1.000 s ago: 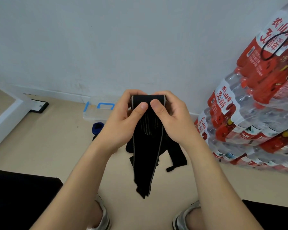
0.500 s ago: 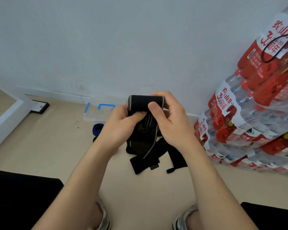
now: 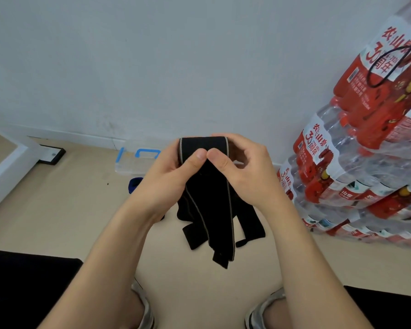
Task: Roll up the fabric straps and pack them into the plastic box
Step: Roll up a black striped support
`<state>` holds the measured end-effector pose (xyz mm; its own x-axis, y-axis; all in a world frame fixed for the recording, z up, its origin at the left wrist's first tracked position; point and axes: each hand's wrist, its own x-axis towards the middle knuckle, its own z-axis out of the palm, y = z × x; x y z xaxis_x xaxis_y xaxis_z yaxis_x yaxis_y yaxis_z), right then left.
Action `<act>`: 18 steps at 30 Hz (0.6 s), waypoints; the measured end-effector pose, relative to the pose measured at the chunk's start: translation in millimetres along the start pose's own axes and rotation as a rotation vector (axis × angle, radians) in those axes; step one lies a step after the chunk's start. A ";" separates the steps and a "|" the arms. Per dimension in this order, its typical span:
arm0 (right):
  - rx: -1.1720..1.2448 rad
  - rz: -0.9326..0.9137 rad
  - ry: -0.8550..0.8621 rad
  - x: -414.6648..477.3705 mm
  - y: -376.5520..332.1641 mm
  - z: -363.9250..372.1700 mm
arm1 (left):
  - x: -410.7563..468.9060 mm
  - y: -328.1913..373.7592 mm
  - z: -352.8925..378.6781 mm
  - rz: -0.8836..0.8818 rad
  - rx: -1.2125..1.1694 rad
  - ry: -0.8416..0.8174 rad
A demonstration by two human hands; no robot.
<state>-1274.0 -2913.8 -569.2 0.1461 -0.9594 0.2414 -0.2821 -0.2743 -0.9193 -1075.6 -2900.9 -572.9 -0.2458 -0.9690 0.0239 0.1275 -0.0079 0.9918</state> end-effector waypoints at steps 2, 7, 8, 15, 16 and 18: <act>0.027 0.017 -0.046 0.6 2.2 -3.0 | -0.2 2.2 0.2 0.016 0.057 0.008; 0.013 -0.020 0.021 -1.2 2.3 3.2 | 1.6 6.5 8.7 -0.058 0.105 0.115; 0.006 -0.013 0.033 -2.0 2.3 6.1 | 2.2 7.2 8.0 -0.087 0.118 0.103; -0.034 0.016 0.044 -5.8 0.7 15.8 | 2.7 -2.9 -2.7 -0.192 -0.003 0.104; 0.017 0.026 0.048 -5.1 -0.9 15.2 | 1.8 -2.9 -2.6 -0.166 -0.012 0.102; 0.074 0.083 0.052 -2.9 -3.3 13.0 | 0.4 -2.3 -2.0 -0.119 -0.010 0.065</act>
<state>-1261.2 -2909.3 -570.9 0.0750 -0.9811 0.1781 -0.2201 -0.1905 -0.9567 -1074.1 -2901.8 -575.5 -0.1973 -0.9750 -0.1026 0.1111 -0.1262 0.9858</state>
